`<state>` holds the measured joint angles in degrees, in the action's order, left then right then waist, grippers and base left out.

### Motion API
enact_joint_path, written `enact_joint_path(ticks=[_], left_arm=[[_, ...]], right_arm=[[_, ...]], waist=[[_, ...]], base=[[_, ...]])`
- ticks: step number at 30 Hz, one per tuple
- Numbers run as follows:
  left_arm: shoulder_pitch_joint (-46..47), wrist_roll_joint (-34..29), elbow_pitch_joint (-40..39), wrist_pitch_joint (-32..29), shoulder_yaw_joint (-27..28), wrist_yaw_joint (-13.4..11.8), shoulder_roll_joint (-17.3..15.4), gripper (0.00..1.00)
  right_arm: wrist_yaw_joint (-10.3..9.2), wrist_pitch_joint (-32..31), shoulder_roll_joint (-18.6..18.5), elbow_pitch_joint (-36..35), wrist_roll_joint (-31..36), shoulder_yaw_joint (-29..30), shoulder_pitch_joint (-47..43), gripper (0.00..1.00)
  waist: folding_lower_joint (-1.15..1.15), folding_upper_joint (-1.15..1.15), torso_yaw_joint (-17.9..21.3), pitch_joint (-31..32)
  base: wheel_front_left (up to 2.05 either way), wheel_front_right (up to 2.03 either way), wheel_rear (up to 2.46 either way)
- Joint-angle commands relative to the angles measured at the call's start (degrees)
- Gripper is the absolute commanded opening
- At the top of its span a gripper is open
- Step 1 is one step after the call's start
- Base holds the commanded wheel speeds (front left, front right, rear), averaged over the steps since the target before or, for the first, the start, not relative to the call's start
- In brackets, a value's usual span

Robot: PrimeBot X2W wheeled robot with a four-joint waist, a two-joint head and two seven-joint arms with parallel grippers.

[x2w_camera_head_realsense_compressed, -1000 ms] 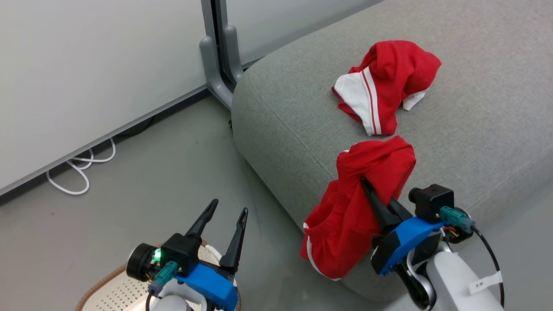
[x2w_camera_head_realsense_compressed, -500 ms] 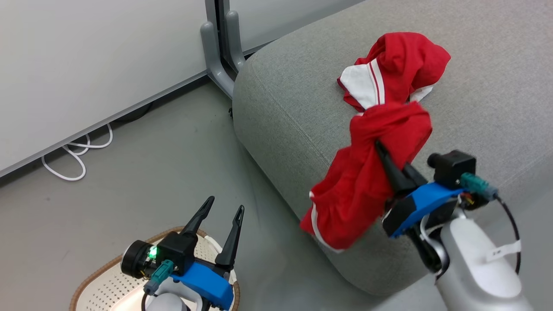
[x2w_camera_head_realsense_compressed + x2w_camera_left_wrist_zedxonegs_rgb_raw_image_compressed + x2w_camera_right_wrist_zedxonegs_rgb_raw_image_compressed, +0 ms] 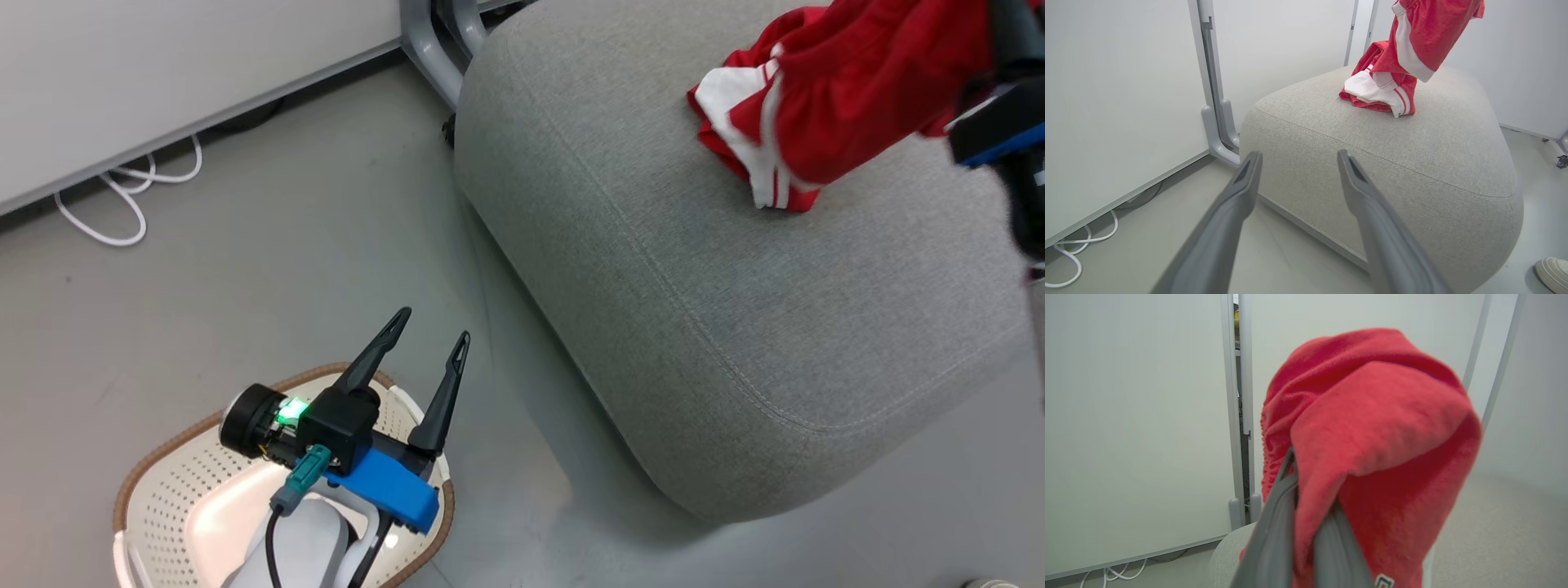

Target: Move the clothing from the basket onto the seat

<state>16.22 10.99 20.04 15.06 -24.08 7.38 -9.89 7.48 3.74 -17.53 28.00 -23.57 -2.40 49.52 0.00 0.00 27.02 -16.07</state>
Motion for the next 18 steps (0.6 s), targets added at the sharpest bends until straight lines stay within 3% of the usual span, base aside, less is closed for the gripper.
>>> enact_joint_path(ticks=[1, 5, 10, 14, 18], left_arm=[[1.71, -0.46, -0.35, 0.17, -0.22, 0.14, -0.66, 1.00], [4.34, -0.78, -1.40, 0.17, -1.65, 0.13, -1.73, 1.00], [6.94, -1.10, -3.21, 0.17, -2.54, 0.14, -2.84, 1.00], [8.68, -1.59, -4.88, 0.16, -3.59, 0.13, -3.90, 1.00], [10.38, -2.33, -6.96, 0.16, -3.50, 0.13, -5.40, 1.00]], right_arm=[[0.02, 0.57, -1.74, -0.03, -0.05, 0.45, 1.75, 0.00], [0.02, 2.67, -7.17, 1.32, 0.62, 4.58, 6.97, 0.00], [0.02, 6.06, -11.02, 3.65, 2.33, 11.66, 9.79, 0.00], [0.03, 7.08, -11.81, 7.59, 3.23, 15.61, 8.12, 0.00], [0.03, 8.64, -9.68, 12.37, 1.56, 20.75, 7.24, 0.00]], waist=[[0.00, 0.00, -2.26, -3.12], [0.00, 0.00, -4.67, -7.30], [0.00, 0.00, -7.94, -12.15], [0.00, 0.00, -10.68, -15.94], [0.00, 0.00, -12.15, -20.22]], base=[[0.00, 0.00, 0.00], [0.00, 0.00, 0.00], [0.00, 0.00, 0.00], [0.00, 0.00, 0.00], [0.00, 0.00, 0.00]])
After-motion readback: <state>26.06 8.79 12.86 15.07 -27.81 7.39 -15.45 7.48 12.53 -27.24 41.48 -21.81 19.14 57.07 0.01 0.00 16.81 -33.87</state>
